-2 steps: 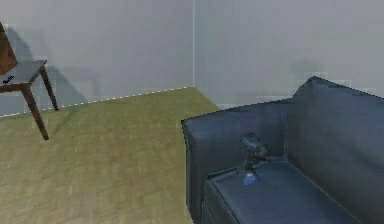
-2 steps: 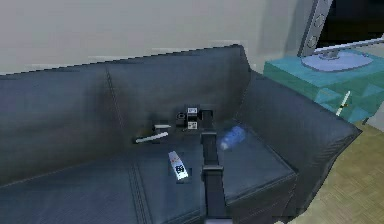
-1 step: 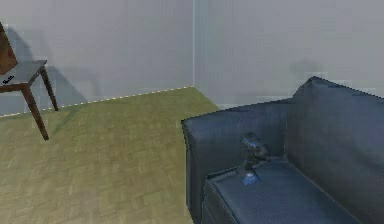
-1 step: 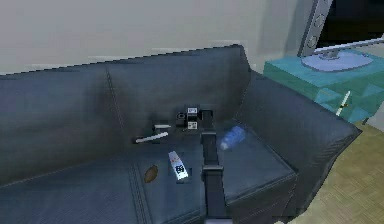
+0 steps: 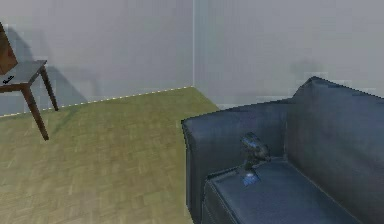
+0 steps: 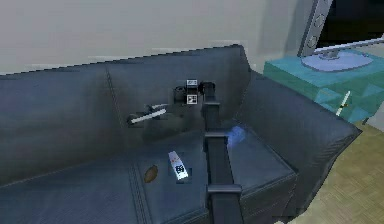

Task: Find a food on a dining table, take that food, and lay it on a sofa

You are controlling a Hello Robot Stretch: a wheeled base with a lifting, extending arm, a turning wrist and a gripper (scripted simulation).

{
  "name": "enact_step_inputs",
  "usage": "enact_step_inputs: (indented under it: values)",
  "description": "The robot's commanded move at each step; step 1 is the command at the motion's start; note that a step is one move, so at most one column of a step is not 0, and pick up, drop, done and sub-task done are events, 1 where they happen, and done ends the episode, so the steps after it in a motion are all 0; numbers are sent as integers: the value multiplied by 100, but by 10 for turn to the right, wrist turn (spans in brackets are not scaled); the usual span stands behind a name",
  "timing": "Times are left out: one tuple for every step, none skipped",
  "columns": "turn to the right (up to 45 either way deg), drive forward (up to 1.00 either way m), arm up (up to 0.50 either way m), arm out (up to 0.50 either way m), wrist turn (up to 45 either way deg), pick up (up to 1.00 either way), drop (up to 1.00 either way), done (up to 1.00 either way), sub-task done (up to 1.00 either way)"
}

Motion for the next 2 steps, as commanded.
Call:
enact_step_inputs:
  values:
    - [0,0,0,-8,0,0,0,0,0]
    - [0,0,0,0,0,0,0,100,0]
